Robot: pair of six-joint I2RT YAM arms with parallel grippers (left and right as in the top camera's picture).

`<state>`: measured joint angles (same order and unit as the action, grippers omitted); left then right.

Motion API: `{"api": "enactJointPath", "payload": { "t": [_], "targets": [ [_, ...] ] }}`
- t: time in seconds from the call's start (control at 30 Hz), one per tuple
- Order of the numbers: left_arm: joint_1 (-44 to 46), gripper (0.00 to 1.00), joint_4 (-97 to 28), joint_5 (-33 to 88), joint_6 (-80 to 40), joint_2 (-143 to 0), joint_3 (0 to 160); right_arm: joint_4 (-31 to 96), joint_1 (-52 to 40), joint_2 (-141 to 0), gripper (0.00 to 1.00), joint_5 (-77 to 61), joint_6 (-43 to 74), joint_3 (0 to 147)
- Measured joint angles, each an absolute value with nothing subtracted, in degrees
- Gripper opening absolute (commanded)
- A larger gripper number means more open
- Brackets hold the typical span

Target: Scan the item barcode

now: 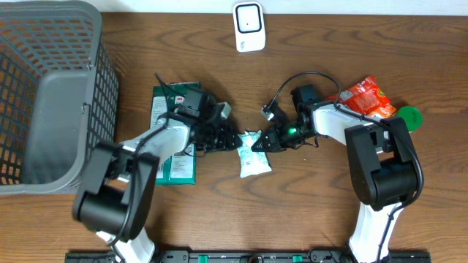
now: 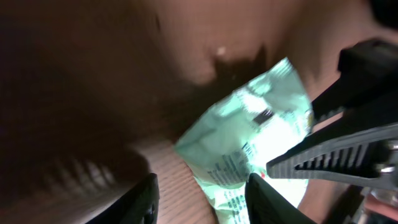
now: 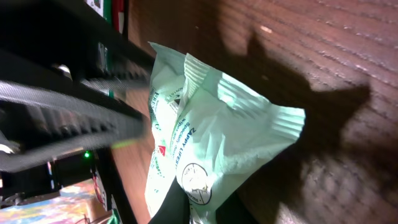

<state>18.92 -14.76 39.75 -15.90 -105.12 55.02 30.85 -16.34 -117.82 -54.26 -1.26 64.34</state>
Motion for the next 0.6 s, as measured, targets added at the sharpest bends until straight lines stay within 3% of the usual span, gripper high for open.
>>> {"api": "enactJointPath", "payload": {
  "t": [0.23, 0.33, 0.43, 0.6],
  "targets": [
    [14.2, 0.61, -20.6, 35.3, -15.8, -83.2, 55.1, 32.6, -16.4, -104.6, 0.01, -43.9, -1.6, 63.9],
    [11.9, 0.62, -24.8, 27.9, -15.7, -74.6, 55.2, 33.1, -17.0, -96.5, 0.01, -37.4, -1.7, 64.0],
    [9.1, 0.69, -29.0, 17.4, -15.8, -69.3, 55.2, 33.7, -18.7, -87.7, 0.01, -28.1, -1.8, 64.1],
    [5.5, 0.76, -32.4, 4.6, -15.6, -67.4, 55.2, 39.0, -21.3, -80.9, 0.01, -14.0, -2.3, 69.8]
  ]
}}
